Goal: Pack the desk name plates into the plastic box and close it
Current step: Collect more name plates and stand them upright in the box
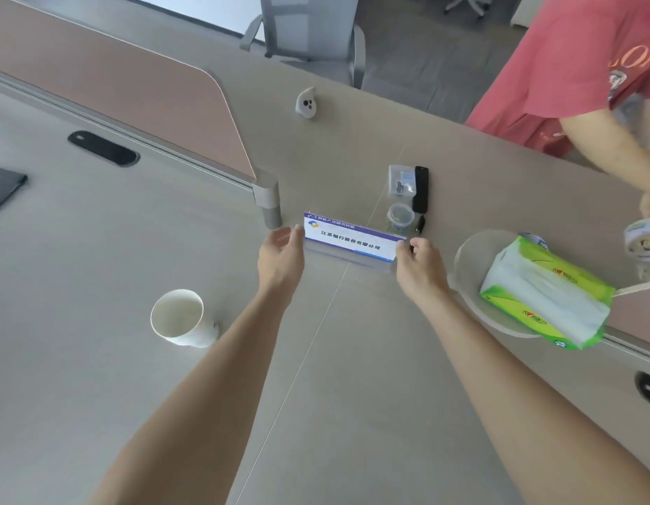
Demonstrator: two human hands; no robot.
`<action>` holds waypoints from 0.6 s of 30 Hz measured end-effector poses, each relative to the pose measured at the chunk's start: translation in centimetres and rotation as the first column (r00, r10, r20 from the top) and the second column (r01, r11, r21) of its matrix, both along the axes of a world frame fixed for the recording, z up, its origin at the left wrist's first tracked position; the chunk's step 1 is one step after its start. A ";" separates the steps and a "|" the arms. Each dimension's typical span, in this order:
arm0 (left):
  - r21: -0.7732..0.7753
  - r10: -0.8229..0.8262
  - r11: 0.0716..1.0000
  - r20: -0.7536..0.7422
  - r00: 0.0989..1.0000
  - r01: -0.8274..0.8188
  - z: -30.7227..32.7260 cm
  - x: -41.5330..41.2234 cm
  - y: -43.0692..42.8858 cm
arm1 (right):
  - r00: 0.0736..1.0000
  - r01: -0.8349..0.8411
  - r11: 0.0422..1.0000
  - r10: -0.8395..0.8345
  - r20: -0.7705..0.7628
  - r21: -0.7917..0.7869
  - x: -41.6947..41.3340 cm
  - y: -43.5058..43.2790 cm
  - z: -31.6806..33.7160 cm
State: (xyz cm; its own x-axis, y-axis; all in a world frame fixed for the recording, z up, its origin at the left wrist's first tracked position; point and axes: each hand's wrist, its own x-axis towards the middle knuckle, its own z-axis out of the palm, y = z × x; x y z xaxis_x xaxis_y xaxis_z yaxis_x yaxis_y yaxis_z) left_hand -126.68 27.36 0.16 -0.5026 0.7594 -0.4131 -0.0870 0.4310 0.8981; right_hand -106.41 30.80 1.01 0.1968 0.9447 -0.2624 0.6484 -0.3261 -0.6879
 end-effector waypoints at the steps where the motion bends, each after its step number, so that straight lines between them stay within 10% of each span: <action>1: -0.006 -0.011 1.000 -0.017 1.000 0.011 -0.7 0.2 0.7 | 1.000 0.009 1.000 -0.008 0.011 -0.016 0.0 0.6 -0.9; 18: -0.025 -0.131 0.991 0.088 0.988 0.133 -4.5 1.3 5.4 | 0.992 0.040 0.984 -0.061 -0.113 -0.175 -1.0 2.1 -3.5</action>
State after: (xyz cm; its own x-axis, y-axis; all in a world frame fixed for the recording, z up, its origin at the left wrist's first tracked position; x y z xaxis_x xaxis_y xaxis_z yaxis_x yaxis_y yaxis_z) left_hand -125.35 32.76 -4.33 -0.3607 0.8030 -0.4745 -0.1035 0.4711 0.8760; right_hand -107.44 32.94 -2.47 0.2015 0.8729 -0.4443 0.5464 -0.4766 -0.6886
